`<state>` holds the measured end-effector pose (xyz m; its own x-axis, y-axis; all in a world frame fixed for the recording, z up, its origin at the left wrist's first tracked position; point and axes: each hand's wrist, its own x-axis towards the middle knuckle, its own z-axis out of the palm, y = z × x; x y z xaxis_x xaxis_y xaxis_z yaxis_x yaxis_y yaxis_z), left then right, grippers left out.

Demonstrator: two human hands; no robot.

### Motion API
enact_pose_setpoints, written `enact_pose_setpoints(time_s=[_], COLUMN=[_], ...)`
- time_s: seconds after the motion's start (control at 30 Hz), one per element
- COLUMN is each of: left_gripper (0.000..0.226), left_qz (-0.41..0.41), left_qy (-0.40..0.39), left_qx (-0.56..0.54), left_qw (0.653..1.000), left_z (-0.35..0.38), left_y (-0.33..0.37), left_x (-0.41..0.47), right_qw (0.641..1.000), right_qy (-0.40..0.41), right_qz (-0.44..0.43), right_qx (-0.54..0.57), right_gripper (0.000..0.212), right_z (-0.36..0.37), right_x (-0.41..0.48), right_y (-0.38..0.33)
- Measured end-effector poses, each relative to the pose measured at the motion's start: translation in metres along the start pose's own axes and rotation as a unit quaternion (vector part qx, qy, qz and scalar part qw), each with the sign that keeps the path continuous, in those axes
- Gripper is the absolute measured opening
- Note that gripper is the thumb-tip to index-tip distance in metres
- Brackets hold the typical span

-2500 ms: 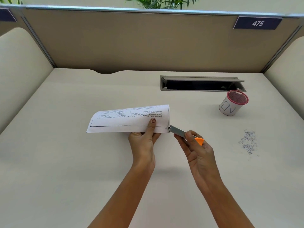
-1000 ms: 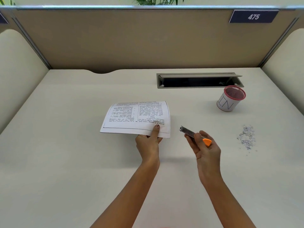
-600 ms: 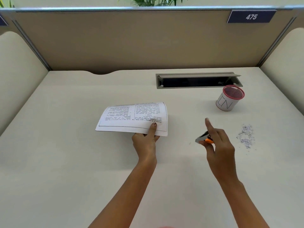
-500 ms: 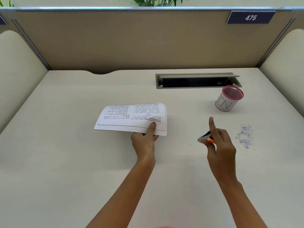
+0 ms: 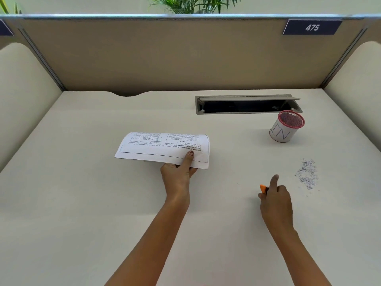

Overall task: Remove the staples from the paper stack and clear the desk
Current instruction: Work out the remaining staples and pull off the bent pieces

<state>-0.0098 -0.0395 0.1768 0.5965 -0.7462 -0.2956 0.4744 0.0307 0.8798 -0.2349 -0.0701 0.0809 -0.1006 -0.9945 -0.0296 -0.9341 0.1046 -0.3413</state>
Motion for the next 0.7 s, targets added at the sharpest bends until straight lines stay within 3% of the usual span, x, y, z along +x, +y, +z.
enact_pose_setpoints(time_s=[0.13, 0.3, 0.43, 0.5, 0.57, 0.63, 0.67, 0.7], left_gripper=[0.020, 0.010, 0.009, 0.023, 0.021, 0.011, 0.011, 0.012], left_qz=[0.007, 0.004, -0.004, -0.015, -0.026, -0.040, -0.046, -0.048], left_qy=[-0.017, -0.023, -0.047, -0.061, -0.093, -0.140, -0.166, -0.193], left_qx=[0.008, 0.012, 0.021, 0.016, 0.009, 0.003, 0.001, 0.005], left_qw=[1.000, 1.000, 0.999, 0.998, 0.995, 0.989, 0.985, 0.980], left_z=[0.000, -0.003, -0.009, -0.012, -0.015, -0.017, -0.018, -0.019], left_y=[0.013, 0.028, 0.038, 0.044, 0.053, 0.063, 0.067, 0.072], left_x=[0.001, 0.006, 0.006, 0.004, 0.002, -0.003, -0.005, -0.007], right_qw=[0.999, 0.998, 0.996, 0.997, 0.987, 0.928, 0.851, 0.744], right_qy=[-0.036, -0.027, -0.031, -0.013, -0.016, -0.120, -0.200, -0.284], right_qz=[0.017, 0.036, 0.075, 0.069, 0.059, 0.115, 0.156, 0.197], right_qx=[-0.013, -0.041, -0.023, 0.021, 0.149, 0.334, 0.460, 0.572], right_gripper=[0.073, 0.035, 0.042, 0.049, 0.046, 0.046, 0.052, 0.057], right_z=[0.008, 0.015, 0.010, 0.004, -0.003, -0.008, -0.010, -0.011], right_x=[0.003, 0.008, 0.008, 0.010, 0.014, 0.017, 0.018, 0.018], right_y=[0.001, -0.004, -0.011, -0.018, -0.030, -0.048, -0.057, -0.067])
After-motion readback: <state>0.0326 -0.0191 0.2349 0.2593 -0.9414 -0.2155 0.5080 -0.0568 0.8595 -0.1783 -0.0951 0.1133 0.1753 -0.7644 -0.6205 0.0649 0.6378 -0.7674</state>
